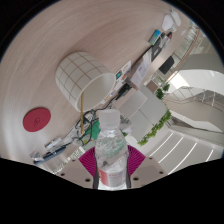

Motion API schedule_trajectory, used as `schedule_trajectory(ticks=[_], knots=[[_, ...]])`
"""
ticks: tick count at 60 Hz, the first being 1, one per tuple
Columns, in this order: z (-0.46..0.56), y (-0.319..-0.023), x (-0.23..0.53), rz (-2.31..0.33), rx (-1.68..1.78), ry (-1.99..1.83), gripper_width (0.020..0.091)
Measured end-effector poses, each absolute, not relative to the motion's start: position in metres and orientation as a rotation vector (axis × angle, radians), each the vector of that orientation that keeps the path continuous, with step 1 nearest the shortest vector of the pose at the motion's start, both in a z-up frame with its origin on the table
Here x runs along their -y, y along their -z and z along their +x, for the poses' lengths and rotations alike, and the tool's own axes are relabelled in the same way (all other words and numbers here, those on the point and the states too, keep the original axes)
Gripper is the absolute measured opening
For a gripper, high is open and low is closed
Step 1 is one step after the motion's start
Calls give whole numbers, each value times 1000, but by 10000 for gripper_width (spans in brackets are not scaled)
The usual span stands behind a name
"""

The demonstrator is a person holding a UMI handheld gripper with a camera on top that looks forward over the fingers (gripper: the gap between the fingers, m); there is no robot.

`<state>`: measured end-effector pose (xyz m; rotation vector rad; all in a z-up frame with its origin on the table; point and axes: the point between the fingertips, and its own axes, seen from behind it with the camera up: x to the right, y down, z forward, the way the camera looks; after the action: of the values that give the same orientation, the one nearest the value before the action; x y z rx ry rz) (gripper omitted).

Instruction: Pour water

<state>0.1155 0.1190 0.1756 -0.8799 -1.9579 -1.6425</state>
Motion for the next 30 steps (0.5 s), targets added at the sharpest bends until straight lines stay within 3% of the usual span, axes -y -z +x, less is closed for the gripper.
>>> schedule_trajectory(ticks=[10,16,23,24,28,30], knots=[[113,-173,-124,-898,2009,1642,366],[116,-176,-124,-1088,1865,1542,366],[118,-227,-133,-1399,1297,1249,368],[114,-253,-148,-1429,1290,1173,367],[127,-297,-153,-1533,925,889,378],[136,-295,-129,-1532,694,749,412]])
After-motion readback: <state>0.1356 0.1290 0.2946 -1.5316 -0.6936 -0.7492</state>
